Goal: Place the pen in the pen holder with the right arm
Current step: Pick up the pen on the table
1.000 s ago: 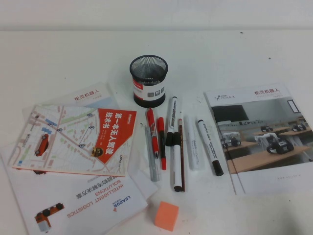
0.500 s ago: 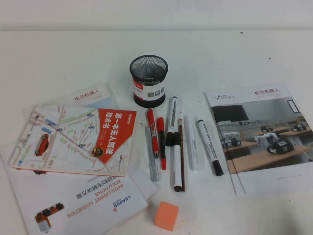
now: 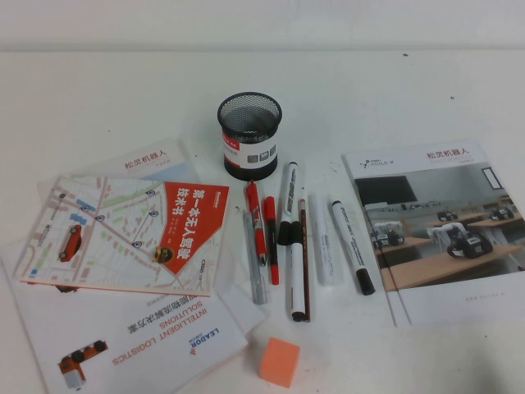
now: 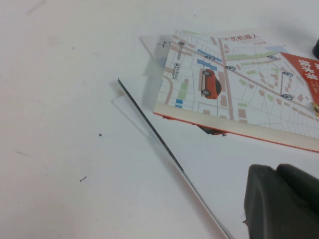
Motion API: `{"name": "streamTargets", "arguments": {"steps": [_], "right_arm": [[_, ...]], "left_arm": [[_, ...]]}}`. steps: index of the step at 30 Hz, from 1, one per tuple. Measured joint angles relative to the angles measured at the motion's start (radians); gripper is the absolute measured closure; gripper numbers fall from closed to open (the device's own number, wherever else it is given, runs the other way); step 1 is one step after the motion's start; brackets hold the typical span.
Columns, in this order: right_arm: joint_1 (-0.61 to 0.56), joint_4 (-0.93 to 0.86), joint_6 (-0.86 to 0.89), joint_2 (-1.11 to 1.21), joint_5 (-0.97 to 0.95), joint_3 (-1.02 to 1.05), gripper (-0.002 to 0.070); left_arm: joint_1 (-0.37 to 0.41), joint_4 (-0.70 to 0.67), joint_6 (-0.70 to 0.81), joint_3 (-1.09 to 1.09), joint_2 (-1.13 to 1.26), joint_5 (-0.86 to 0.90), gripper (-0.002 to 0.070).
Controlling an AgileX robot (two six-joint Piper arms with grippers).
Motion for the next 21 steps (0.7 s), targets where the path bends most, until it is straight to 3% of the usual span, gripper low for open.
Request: {"name": "streamTargets", "arguments": {"steps": [14, 21], "right_arm": [[0.0, 0.087, 0.0, 0.0, 0.0, 0.0, 0.0696], [0.0, 0.378, 0.0, 0.0, -0.014, 0.0, 0.0696]], "left_arm": [[0.0, 0.0, 0.0, 0.0, 0.0, 0.0, 0.0678], [0.0, 0.0, 0.0, 0.0, 0.0, 0.0, 0.0678]]}}
